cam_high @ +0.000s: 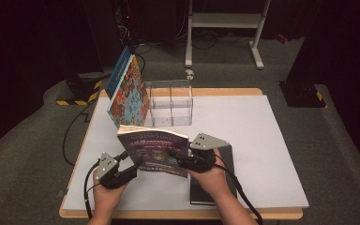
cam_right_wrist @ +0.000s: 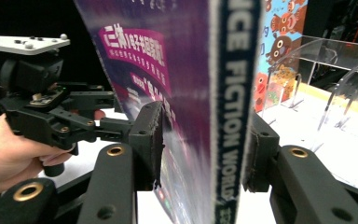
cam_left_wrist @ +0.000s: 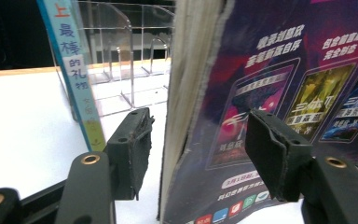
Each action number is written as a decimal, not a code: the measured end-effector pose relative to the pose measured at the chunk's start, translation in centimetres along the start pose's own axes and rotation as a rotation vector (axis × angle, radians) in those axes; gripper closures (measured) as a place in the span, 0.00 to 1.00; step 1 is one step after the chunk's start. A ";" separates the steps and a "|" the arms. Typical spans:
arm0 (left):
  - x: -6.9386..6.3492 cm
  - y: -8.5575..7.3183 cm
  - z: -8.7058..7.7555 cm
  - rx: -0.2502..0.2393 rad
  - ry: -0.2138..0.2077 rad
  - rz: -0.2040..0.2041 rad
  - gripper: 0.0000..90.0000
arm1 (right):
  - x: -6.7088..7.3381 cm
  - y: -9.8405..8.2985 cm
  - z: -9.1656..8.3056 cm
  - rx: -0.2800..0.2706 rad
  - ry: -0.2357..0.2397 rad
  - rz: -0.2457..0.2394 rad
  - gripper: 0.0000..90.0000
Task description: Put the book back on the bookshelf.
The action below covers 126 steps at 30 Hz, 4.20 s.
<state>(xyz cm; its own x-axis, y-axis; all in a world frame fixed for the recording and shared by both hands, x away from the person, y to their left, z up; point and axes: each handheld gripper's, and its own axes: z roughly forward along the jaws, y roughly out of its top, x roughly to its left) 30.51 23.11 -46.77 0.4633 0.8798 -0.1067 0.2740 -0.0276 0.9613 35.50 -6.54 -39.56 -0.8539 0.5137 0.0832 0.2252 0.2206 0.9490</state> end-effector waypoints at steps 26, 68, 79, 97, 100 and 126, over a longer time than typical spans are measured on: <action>0.6 -0.2 -0.3 0.004 0.022 -0.017 0.46 | -0.3 -0.5 -1.0 -0.120 -0.273 -0.038 0.93; -11.3 8.6 5.1 -0.081 -0.238 -0.006 0.18 | 0.3 -6.4 -2.1 -0.005 -0.133 0.121 0.81; -11.2 8.3 5.3 -0.045 -0.100 0.030 0.34 | 1.7 -6.3 -1.6 0.027 -0.050 0.067 0.74; -10.4 7.9 2.7 -0.071 0.054 0.142 0.92 | -3.8 -9.9 -11.5 -0.014 -0.279 0.124 0.70; -9.8 7.6 2.4 -0.094 0.033 0.148 0.93 | -4.0 -10.0 -11.7 -0.023 -0.287 0.135 0.71; -6.5 10.9 3.8 -0.025 -0.030 0.066 0.91 | -4.5 -10.6 -12.0 -0.017 -0.313 0.162 0.69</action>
<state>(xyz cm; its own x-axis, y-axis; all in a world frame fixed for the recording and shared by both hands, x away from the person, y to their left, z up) 33.74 15.30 -36.54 0.5047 0.8618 -0.0499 0.2208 -0.0731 0.9726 31.30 -21.11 -46.36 -0.6218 0.7709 0.1381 0.3360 0.1033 0.9362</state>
